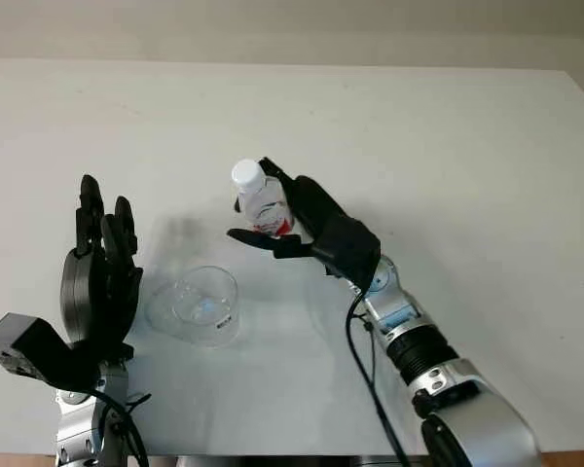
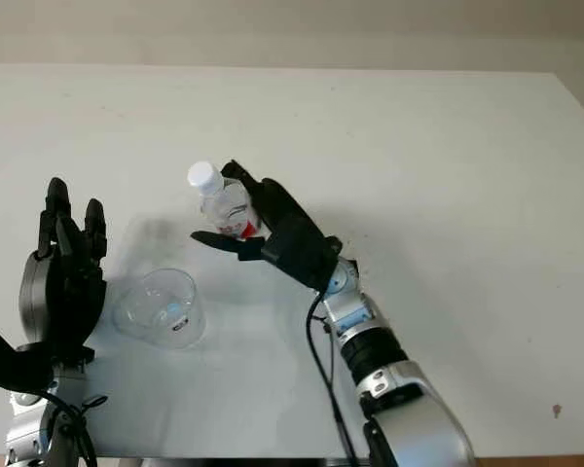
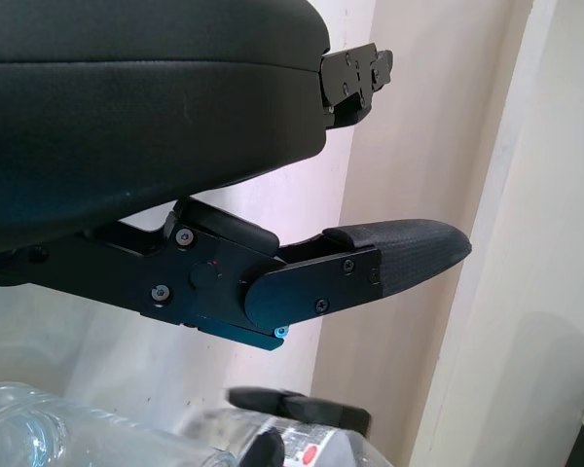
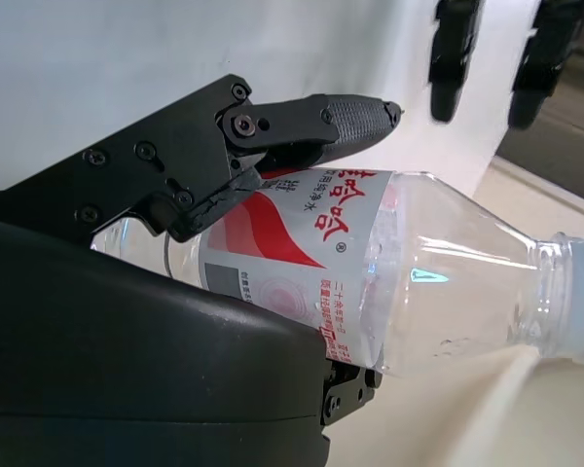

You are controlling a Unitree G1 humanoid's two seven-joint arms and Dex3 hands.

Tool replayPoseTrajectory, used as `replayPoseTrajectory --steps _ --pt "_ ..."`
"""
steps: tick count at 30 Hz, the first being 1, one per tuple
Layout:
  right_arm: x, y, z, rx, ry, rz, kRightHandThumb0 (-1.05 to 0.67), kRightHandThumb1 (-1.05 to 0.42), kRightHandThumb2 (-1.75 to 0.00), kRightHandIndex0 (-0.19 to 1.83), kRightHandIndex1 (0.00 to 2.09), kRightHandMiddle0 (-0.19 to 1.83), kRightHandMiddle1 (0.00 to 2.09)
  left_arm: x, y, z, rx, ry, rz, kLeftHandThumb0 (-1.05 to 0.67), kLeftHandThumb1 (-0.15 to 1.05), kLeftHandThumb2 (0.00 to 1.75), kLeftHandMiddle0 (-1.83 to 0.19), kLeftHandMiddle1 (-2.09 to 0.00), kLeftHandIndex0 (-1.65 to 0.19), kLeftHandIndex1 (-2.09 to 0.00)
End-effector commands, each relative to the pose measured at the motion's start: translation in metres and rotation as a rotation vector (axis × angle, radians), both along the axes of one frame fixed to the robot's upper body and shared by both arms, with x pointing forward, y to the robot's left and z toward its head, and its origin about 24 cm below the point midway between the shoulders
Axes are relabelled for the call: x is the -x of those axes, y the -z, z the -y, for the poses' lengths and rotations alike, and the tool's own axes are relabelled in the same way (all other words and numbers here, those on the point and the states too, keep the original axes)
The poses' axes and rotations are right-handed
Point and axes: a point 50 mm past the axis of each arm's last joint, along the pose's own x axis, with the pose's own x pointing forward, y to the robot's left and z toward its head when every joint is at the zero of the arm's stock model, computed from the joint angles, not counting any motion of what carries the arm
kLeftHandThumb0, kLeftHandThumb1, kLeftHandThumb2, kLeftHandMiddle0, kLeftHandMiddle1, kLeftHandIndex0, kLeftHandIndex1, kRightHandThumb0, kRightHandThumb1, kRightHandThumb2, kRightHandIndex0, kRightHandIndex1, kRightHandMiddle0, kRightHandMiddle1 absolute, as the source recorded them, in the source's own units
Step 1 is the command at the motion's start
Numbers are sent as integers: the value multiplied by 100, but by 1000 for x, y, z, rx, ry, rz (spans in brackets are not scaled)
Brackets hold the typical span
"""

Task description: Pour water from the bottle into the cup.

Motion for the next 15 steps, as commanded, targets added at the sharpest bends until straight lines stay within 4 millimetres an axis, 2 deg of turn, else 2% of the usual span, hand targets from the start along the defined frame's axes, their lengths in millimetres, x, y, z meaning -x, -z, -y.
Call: replayPoseTrajectory --steps 1,3,9,15 --pt "-3 -23 -5 7 -27 119 -35 -105 -55 154 209 78 209 4 13 1 16 1 -55 -74 105 61 8 -5 17 -5" --pt "-3 -30 -4 29 -36 188 -36 -105 -52 141 209 71 209 3 13 1 21 2 -56 -74 105 61 8 -5 17 -5" --pt "1 -48 -7 169 -73 431 -40 -105 -41 120 209 74 209 3 14 1 18 2 -55 -74 105 61 9 -5 18 -5" --pt "3 -58 -14 289 -113 595 -44 -105 -32 115 209 81 209 1 14 2 19 9 -56 -74 105 61 9 -5 18 -5"
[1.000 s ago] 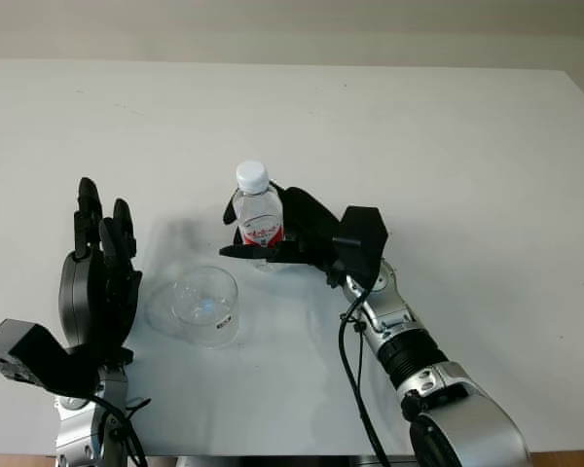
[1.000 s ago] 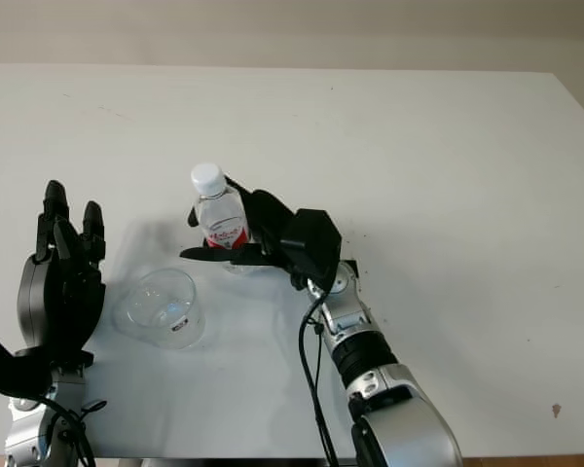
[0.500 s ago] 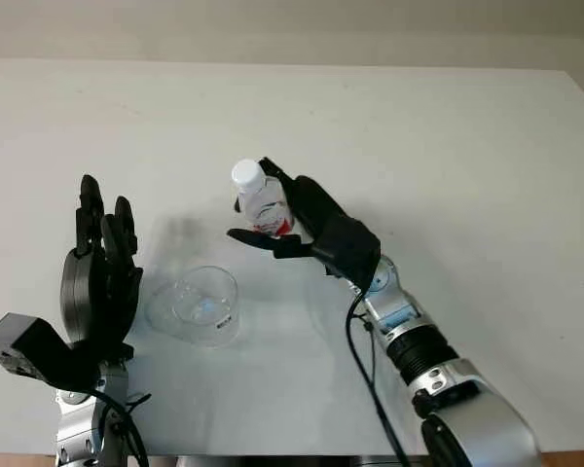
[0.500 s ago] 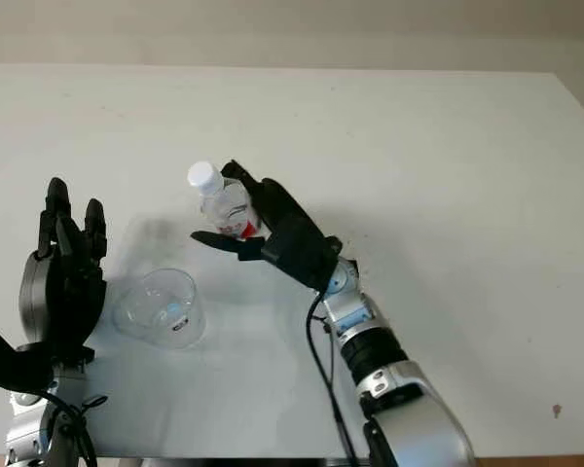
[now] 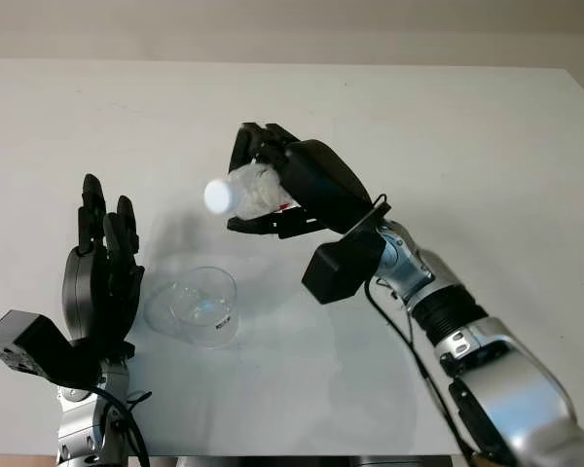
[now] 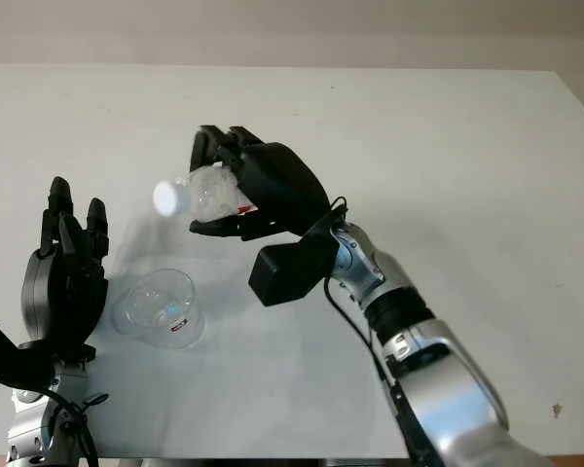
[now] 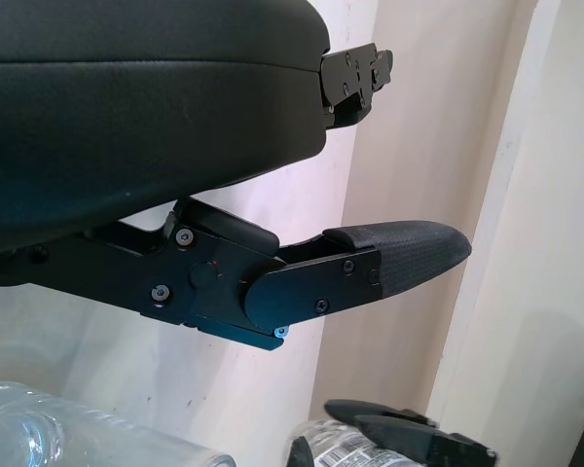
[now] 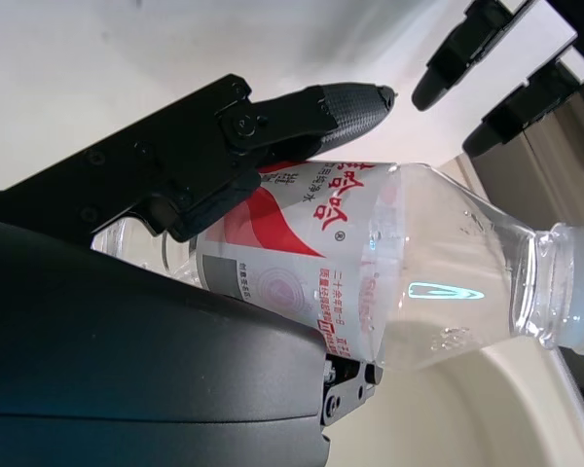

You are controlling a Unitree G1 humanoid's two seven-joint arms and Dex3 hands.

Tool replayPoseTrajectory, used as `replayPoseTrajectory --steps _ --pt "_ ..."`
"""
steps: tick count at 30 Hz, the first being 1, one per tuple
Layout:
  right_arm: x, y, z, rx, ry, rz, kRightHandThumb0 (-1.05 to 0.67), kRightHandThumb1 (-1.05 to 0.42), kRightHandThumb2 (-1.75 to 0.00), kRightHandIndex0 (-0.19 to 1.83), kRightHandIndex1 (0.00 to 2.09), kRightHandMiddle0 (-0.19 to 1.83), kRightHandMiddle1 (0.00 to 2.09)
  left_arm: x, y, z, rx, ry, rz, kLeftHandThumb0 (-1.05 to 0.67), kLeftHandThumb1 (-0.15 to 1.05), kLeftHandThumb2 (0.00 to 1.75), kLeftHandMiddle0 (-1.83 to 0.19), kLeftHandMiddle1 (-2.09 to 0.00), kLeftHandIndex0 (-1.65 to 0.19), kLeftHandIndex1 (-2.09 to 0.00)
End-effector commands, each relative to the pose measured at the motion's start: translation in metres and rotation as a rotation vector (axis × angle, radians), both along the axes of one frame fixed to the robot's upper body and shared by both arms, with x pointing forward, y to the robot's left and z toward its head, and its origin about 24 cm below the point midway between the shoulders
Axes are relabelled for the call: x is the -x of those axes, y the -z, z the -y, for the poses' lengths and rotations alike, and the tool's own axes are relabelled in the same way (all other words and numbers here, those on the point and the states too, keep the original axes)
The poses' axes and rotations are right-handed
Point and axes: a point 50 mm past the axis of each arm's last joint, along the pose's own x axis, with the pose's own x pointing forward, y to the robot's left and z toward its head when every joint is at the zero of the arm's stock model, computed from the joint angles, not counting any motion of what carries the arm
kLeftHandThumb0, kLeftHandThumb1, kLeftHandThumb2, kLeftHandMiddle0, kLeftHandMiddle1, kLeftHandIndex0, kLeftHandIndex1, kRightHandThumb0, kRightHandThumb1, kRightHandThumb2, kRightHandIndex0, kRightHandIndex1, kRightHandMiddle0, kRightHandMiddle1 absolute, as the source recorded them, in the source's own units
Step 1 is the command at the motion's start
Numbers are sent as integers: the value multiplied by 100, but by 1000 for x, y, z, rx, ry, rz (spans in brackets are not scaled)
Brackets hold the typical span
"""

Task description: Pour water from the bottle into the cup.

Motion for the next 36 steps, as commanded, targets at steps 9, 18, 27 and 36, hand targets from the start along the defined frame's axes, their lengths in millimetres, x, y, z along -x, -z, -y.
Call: replayPoseTrajectory --steps 9,18,27,36 --pt "6 -20 -13 135 -94 233 -48 -105 -28 118 209 87 209 4 14 4 23 -6 -52 -74 105 61 8 -6 17 -6" --pt "10 -27 -13 229 -116 481 -50 -105 -25 120 209 88 209 4 16 5 19 -2 -57 -75 105 58 9 -5 18 -5" --pt "11 -35 -13 267 -129 649 -52 -105 -26 122 209 87 209 6 17 6 26 -3 -53 -73 105 59 9 -5 17 -6" --pt "17 -39 -18 294 -142 751 -54 -105 -29 121 209 67 209 7 19 6 23 -10 -55 -74 105 59 9 -5 16 -6"
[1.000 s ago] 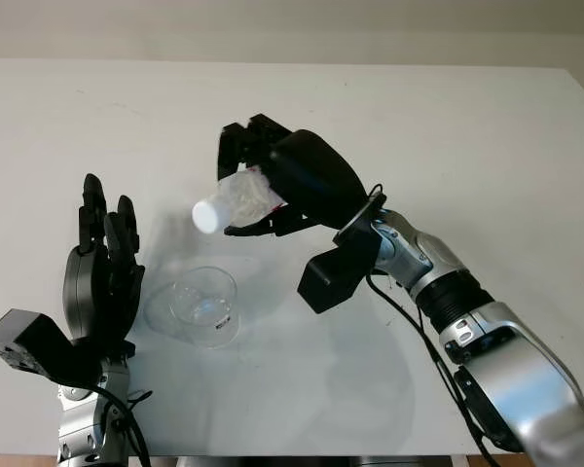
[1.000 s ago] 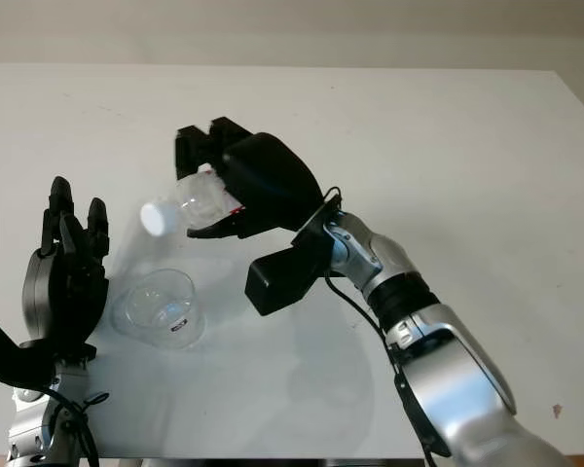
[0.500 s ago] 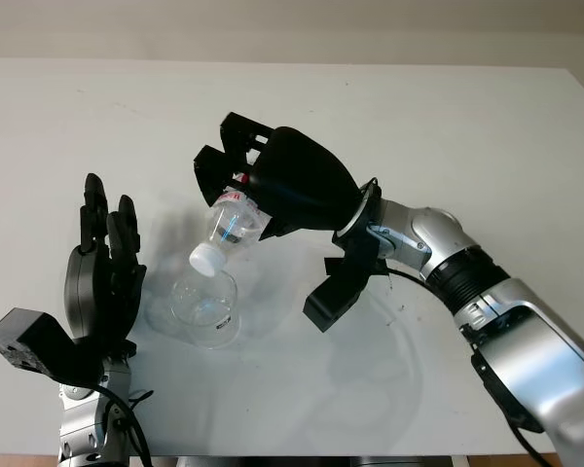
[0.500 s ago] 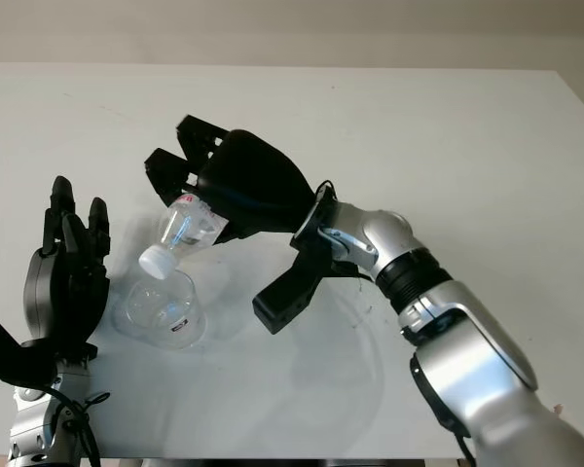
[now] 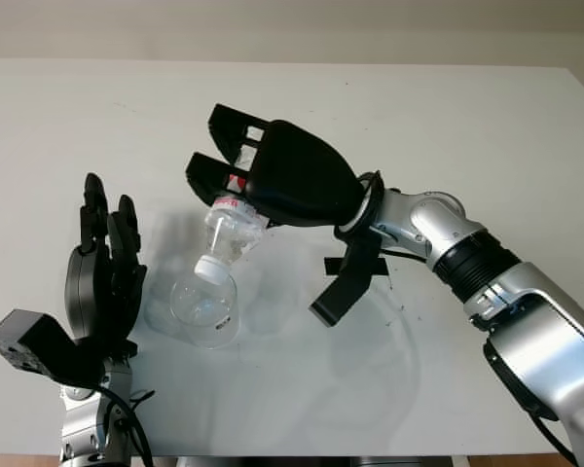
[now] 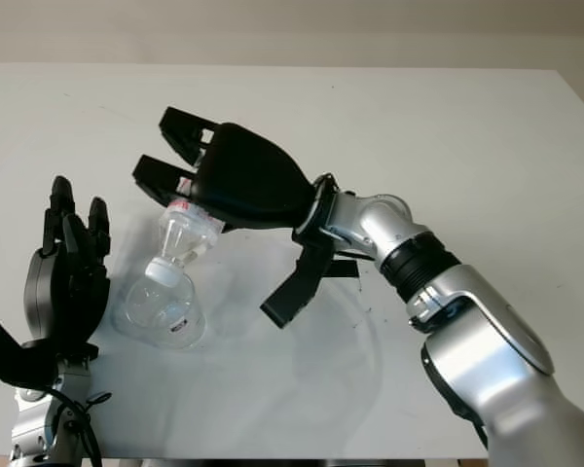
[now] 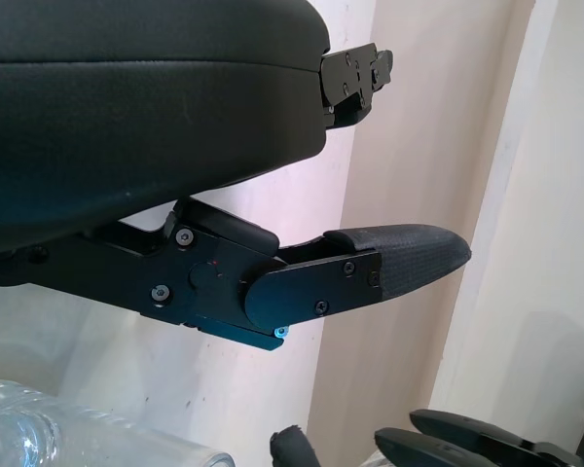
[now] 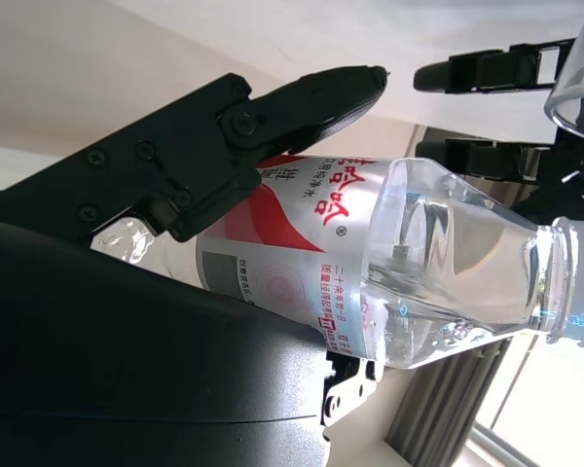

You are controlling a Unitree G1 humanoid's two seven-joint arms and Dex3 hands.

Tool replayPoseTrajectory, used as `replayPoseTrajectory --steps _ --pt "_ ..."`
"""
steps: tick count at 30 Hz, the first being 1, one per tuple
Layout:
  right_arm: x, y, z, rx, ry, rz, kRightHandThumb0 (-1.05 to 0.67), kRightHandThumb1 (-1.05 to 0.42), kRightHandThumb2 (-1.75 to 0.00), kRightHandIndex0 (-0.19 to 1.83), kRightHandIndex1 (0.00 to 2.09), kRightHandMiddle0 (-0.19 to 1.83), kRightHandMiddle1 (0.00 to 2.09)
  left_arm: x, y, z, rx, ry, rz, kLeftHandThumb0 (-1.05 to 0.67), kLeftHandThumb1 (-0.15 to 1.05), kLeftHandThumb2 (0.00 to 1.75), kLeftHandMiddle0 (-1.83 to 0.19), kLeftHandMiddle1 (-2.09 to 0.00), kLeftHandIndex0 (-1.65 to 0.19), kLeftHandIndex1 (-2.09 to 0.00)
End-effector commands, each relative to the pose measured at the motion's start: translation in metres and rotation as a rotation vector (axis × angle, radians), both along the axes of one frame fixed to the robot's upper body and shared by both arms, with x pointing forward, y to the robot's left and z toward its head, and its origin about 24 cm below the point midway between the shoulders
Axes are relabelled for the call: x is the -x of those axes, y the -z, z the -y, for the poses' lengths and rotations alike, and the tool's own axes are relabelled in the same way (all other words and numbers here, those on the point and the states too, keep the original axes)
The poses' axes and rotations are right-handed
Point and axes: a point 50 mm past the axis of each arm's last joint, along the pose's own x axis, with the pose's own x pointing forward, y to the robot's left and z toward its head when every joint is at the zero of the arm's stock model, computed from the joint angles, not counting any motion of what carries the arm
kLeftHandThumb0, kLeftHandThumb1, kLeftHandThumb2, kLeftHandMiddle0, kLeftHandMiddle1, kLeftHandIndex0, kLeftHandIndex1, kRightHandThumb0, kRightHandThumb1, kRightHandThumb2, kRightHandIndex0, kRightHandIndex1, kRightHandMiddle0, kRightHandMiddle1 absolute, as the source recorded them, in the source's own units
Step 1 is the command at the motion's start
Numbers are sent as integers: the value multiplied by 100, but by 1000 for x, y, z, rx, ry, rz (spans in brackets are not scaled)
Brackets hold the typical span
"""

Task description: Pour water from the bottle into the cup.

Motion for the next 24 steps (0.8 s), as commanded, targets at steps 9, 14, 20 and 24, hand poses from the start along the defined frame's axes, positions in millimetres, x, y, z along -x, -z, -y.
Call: replayPoseTrajectory --steps 9,14,20,24 --pt "3 -8 -3 -12 -38 50 -53 -105 -19 116 209 46 198 7 19 4 26 -3 -66 -73 105 59 8 -6 15 -6" --pt "2 -6 -1 -15 -23 41 -53 -105 -23 117 209 53 205 6 19 4 34 -3 -63 -72 105 61 8 -5 16 -5" --pt "-6 -6 19 -269 38 -363 -47 -105 -26 118 209 86 209 4 19 5 35 -1 -59 -72 105 61 9 -5 17 -5" --pt "-18 -6 38 -457 73 -701 -44 -105 -35 110 209 80 209 4 20 5 39 -7 -62 -71 105 62 10 -5 16 -5"
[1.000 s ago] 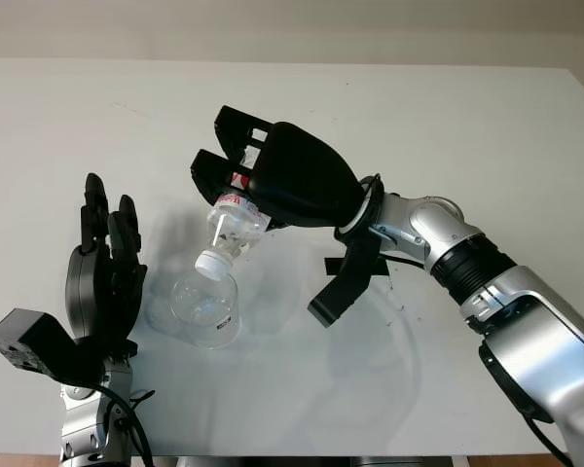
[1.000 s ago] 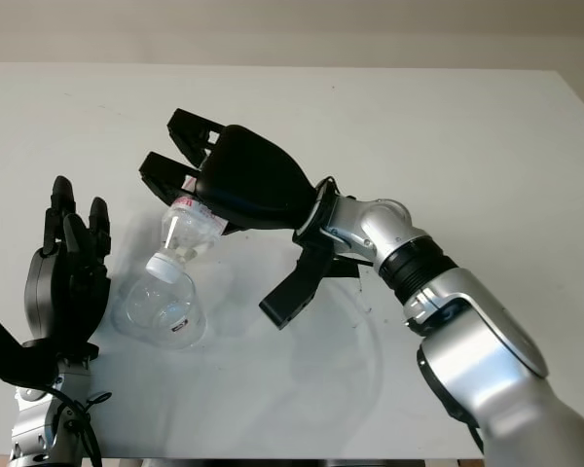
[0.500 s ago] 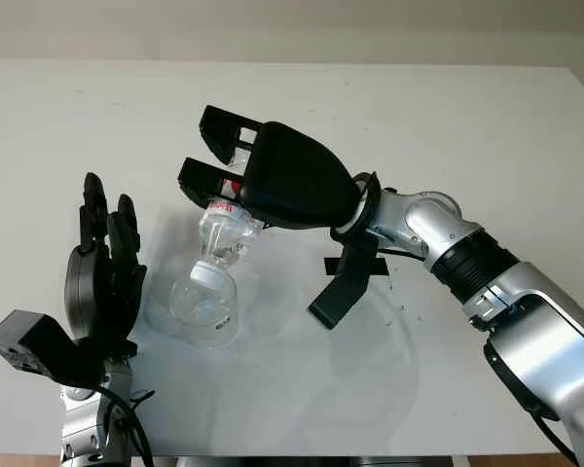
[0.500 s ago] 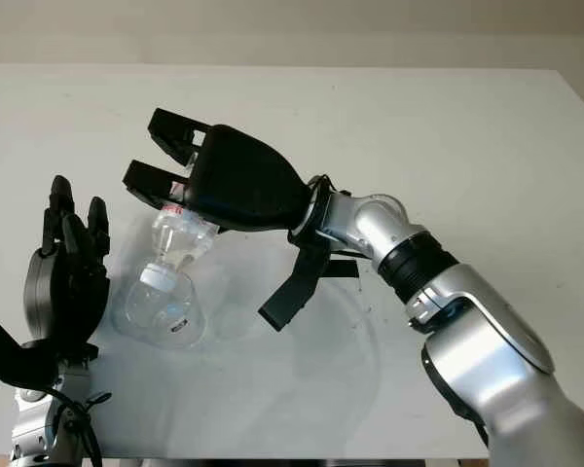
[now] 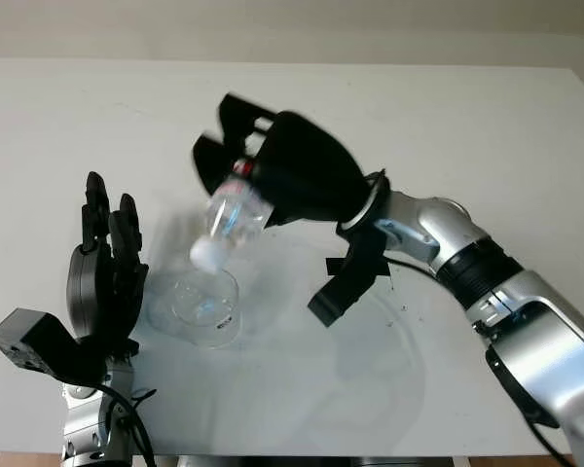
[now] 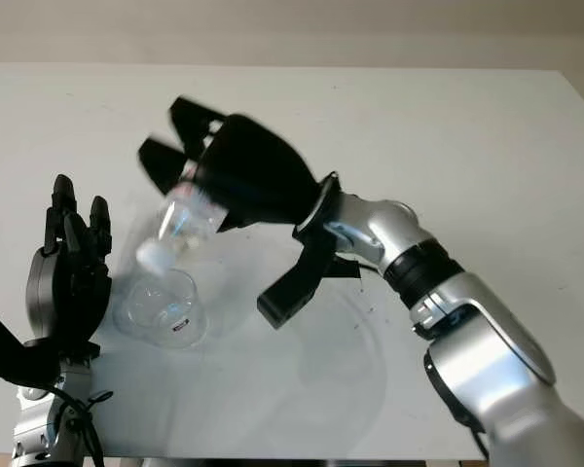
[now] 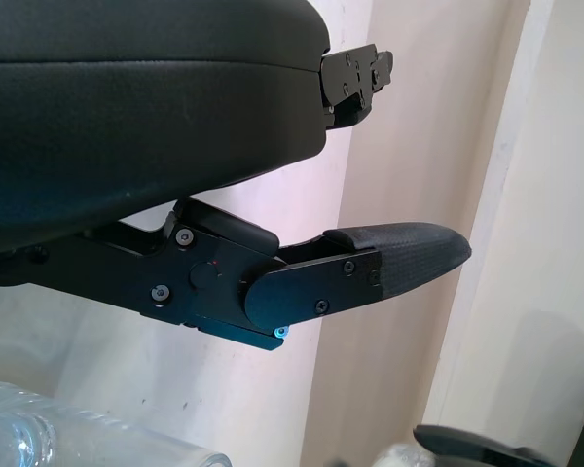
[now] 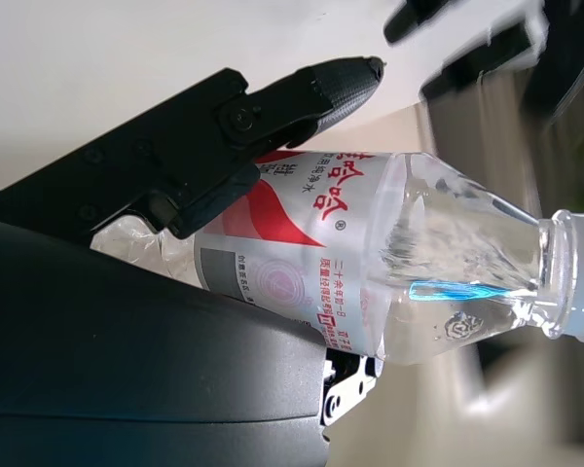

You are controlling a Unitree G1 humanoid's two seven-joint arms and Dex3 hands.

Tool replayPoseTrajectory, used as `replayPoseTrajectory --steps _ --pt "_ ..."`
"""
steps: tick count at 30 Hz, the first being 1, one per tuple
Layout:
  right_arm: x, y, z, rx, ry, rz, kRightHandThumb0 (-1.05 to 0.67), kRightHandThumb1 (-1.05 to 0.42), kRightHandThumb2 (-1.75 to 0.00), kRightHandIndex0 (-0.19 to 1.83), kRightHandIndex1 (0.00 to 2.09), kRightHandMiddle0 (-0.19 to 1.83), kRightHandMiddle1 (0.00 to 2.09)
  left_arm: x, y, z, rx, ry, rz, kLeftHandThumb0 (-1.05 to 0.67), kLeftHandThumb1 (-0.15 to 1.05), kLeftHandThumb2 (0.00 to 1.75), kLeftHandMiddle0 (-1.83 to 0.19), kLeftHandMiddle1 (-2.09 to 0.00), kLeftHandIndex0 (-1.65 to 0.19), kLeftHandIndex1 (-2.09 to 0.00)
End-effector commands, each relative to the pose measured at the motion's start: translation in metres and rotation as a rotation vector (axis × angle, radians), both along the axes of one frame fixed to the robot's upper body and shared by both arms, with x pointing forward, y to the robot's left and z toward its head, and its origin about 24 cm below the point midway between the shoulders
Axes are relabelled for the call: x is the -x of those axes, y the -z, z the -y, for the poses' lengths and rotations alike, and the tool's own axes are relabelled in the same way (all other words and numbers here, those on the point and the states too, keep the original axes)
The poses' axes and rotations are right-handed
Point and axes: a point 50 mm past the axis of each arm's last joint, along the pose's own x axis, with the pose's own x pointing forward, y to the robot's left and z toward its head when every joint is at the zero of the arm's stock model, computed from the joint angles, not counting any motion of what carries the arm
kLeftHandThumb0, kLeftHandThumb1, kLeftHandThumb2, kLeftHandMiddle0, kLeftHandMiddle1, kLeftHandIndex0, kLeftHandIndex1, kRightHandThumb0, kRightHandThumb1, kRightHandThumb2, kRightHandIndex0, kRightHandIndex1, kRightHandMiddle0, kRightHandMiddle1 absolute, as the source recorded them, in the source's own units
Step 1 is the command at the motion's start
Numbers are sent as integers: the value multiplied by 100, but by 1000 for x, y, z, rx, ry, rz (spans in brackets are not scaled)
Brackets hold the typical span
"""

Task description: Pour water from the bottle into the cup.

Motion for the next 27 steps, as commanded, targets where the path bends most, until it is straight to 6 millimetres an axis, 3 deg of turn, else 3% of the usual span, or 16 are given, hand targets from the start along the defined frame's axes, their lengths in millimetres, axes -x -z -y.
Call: replayPoseTrajectory --steps 1,4,12,21,27 --pt "-8 3 14 -143 30 -182 -43 -105 -37 109 209 78 209 7 21 3 38 -13 -66 -71 105 62 10 -5 16 -5" --pt "-22 14 35 -307 79 -468 -41 -105 -41 105 209 74 209 7 22 2 31 -10 -69 -72 105 62 11 -5 17 -5" --pt "-25 45 68 -504 116 -867 -43 -105 -46 114 209 80 209 8 22 0 27 -9 -62 -72 105 63 10 -6 18 -5" --pt "-3 61 89 -634 122 -1089 -43 -105 -50 132 209 108 209 9 21 -3 14 -5 -65 -73 105 64 11 -5 19 -4" --pt "14 58 99 -654 122 -1130 -41 -105 -51 129 209 108 209 7 19 -2 18 -3 -67 -74 105 64 12 -5 19 -3"
